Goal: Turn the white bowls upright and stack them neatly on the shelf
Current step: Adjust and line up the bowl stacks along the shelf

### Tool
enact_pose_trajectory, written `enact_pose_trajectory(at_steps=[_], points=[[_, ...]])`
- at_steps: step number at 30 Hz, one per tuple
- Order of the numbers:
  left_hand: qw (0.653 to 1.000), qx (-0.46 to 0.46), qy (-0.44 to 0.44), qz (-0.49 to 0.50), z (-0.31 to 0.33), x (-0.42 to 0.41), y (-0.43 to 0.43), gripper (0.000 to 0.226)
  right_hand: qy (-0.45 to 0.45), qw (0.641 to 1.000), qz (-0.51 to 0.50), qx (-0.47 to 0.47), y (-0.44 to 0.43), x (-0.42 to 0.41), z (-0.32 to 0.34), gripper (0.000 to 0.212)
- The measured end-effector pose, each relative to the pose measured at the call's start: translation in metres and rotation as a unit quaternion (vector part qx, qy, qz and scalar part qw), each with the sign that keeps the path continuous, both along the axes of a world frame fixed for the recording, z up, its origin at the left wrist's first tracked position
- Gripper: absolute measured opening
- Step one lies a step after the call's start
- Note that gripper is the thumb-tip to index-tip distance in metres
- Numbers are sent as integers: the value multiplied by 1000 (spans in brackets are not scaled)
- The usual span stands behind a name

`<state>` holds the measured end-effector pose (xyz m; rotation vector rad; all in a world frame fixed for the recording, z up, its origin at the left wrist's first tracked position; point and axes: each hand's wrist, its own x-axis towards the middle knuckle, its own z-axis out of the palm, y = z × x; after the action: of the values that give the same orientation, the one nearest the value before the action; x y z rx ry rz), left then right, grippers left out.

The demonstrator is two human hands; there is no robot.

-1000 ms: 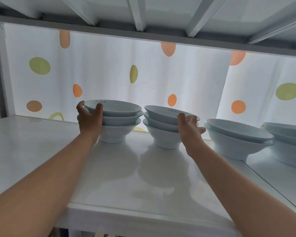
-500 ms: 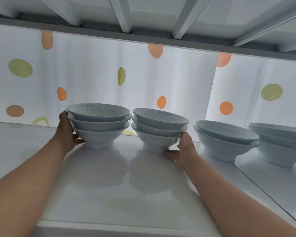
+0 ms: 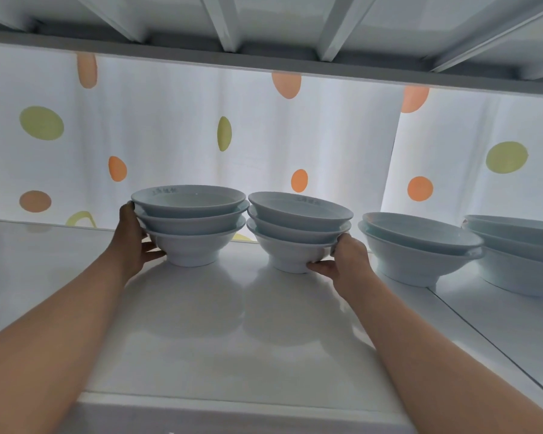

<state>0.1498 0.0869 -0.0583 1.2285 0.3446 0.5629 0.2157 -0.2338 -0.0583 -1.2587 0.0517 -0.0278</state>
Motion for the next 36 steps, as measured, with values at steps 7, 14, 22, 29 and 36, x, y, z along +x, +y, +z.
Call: enact_pose_trajectory(at_steps=[7,14,22,29,36], points=[[997,-62,-43,11,-8,-3,-1,47,0,1000,-15,-27,-3,1,-1,38],[997,-26,-44,57,-11,-3,3,30,-1,999,-28,-28,-6,4,-1,38],[996,-42,-40,68,-14,-3,6,33,-9,1000,-15,-10,-9,2,-5,39],[997,-17,-28,74,-11,-10,-1,38,-25,998,-15,-53,-11,0,-10,43],[994,19,-41,97,-6,-13,-9,46,-59,995,-2,-76,-12,1,-15,40]])
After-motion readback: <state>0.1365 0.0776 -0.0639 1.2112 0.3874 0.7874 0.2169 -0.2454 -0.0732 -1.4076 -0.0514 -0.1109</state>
